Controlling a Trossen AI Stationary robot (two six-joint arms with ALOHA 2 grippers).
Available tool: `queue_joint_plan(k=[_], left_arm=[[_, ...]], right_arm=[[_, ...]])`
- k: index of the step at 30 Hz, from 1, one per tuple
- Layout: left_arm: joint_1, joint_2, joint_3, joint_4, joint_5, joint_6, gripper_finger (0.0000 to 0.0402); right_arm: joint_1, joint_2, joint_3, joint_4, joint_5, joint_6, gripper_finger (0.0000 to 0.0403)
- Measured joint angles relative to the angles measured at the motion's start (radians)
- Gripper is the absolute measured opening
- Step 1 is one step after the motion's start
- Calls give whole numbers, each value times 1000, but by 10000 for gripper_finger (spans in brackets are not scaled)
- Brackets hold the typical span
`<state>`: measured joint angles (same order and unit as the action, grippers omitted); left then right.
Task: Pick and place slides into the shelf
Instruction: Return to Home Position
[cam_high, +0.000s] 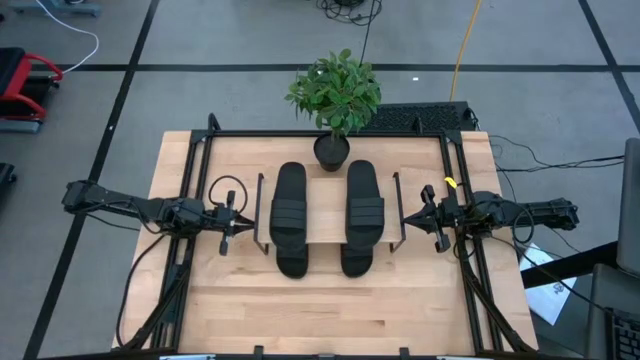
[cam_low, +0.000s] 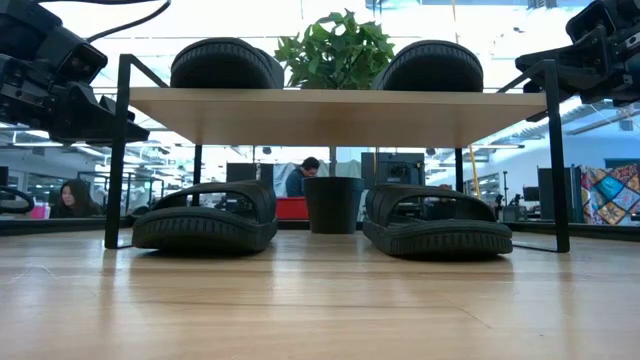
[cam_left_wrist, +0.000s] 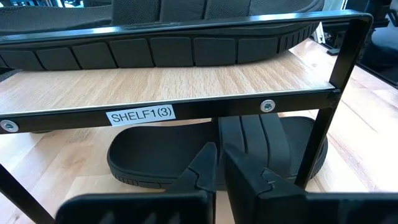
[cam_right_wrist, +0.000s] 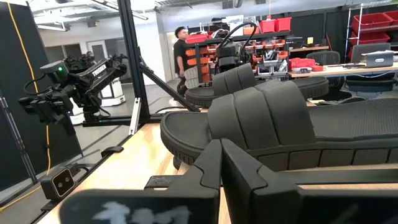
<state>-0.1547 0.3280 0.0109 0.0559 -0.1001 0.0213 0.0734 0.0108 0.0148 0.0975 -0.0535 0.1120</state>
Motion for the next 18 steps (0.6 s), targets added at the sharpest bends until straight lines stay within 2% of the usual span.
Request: queue_joint_plan(k=[9,18], left_arm=[[0,0,0,0,0,0,1],[0,0,0,0,0,0,26]], right_arm=[[0,0,0,0,0,0,0],[0,0,0,0,0,0,0]])
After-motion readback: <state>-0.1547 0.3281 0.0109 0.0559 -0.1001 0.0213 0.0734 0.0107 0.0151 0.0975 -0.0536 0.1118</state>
